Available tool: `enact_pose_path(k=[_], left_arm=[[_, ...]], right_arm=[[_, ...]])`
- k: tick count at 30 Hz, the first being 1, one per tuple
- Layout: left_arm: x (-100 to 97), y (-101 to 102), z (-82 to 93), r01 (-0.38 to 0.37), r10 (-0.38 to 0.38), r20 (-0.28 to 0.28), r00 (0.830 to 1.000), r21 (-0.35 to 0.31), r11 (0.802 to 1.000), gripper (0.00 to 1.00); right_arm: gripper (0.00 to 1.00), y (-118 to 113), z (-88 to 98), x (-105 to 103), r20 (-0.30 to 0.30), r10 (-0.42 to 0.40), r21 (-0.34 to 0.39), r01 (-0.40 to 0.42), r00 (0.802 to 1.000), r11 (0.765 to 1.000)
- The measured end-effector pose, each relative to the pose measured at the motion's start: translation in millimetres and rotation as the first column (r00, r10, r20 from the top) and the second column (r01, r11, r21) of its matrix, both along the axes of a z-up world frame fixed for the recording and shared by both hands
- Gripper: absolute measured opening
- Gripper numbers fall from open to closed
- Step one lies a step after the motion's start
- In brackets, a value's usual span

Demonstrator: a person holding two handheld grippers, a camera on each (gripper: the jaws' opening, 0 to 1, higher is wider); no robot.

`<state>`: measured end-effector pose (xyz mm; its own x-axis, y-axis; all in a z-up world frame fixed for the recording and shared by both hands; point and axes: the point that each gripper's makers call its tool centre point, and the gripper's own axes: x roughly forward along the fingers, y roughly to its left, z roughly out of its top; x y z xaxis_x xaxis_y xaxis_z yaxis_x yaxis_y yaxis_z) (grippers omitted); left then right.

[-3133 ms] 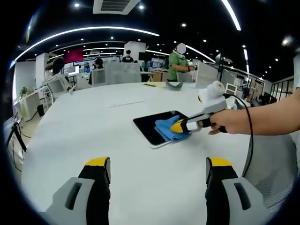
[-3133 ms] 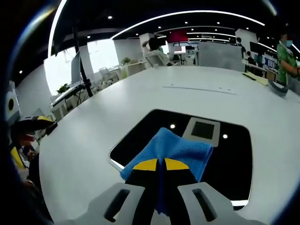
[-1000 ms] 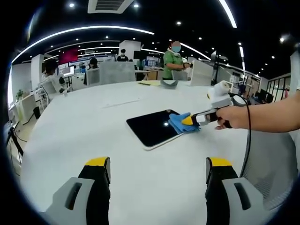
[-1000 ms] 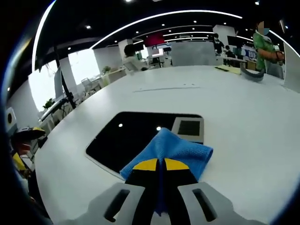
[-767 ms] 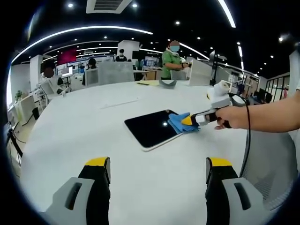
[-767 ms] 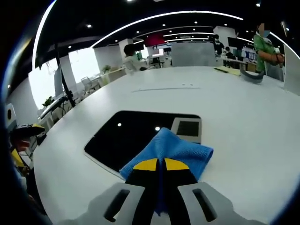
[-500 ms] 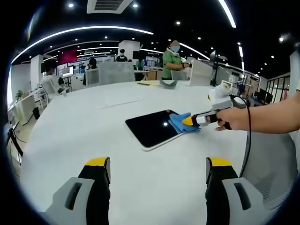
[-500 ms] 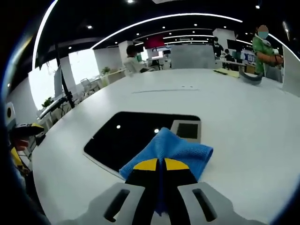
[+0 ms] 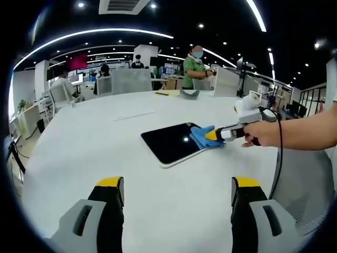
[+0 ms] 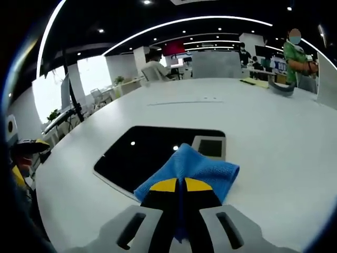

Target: Wipe the mirror surface with the cleaning cloth until all visible marks leave the cleaned area.

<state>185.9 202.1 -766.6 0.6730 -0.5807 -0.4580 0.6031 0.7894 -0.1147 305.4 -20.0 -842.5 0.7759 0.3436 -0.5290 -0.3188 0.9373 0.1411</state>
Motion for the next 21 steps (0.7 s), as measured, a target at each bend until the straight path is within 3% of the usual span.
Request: enact_pose_path(k=[21], left_arm=[[1.1, 1.7, -0.9, -0.005, 0.005, -0.001, 1.0, 0.001, 1.0, 0.84]], right_arm=[[0.0, -0.5, -0.2, 0.8, -0.023, -0.012, 0.032, 0.012, 1.0, 0.999]])
